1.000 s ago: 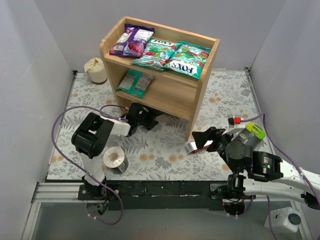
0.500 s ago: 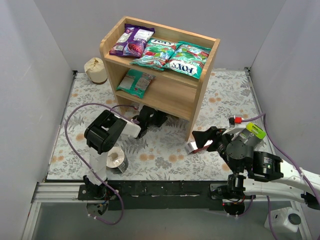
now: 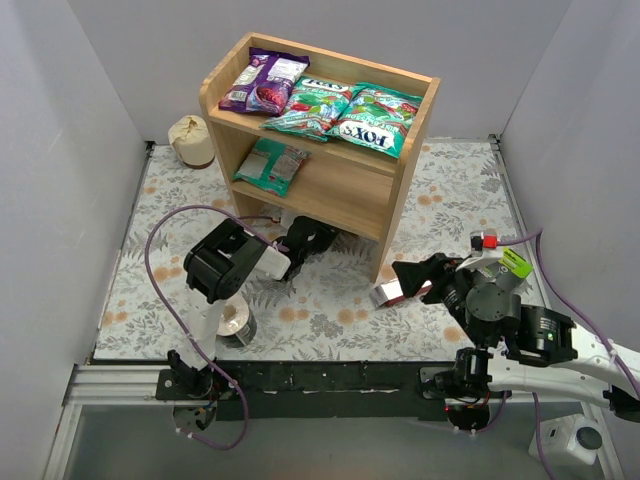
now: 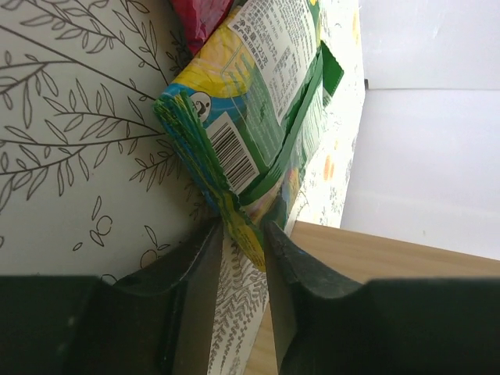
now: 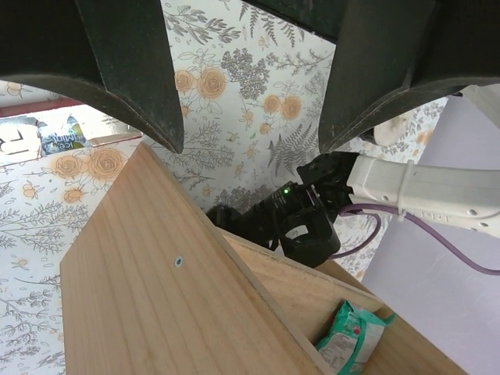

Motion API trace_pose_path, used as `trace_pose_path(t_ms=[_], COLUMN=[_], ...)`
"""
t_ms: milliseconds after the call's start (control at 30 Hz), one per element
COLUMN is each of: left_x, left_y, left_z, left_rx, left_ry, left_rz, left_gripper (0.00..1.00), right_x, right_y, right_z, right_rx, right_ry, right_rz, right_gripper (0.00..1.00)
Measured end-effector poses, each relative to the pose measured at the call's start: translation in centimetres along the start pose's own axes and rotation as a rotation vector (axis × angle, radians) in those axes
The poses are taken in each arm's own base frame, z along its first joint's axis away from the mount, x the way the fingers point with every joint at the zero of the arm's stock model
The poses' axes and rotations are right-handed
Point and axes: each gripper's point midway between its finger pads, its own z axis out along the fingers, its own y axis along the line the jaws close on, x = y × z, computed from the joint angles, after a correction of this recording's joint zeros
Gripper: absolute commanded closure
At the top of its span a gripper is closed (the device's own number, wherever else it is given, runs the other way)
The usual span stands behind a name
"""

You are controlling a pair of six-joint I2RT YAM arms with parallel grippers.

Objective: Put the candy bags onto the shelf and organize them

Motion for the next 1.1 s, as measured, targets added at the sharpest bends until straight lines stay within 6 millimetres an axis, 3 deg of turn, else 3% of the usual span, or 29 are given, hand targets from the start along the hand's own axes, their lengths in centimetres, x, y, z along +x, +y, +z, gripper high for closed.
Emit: trace_pose_path(t_ms=[333, 467, 667, 800, 833, 867, 1100], left_x=[0.0, -0.1, -0.1, -0.1, -0.1, -0.1, -0.1], left_y=[0.3, 0.3, -0.4, -0.6, -0.4, -0.2, 0.7], left_z=[0.2, 0.1, 0.1, 0.6, 0.7, 0.8, 0.8], left_rx=[0.002, 0.013, 0.029, 0.008, -0.001, -0.011, -0.037], left_ry=[-0.031, -0.053, -0.105, -0.128, -0.133, -0.136, -0.151], left_rz=[0.004, 0.001, 0.003, 0.013, 0.018, 0.020, 0.028], left_gripper=[0.77, 0.65, 0.61, 0.75, 0.84, 1.00, 1.00], right_x=[0.1, 0.1, 0.4, 0.5, 0.4, 0.3, -0.3], right_y=[-0.4, -0.5, -0.9, -1.6, -1.7, -1.8, -2.1], right_z=[-0.2, -0.2, -0.3, -0.5, -0.6, -0.8, -1.2], right_rx=[0.006, 0.007, 0.022, 0.035, 0.034, 0.032, 0.030], right_ry=[0.006, 0.007, 0.018, 0.023, 0.021, 0.017, -0.001], right_rz=[-0.005, -0.006, -0.024, -0.031, -0.025, -0.017, 0.009], right_gripper=[0.25, 0.25, 0.25, 0.26, 0.27, 0.27, 0.27])
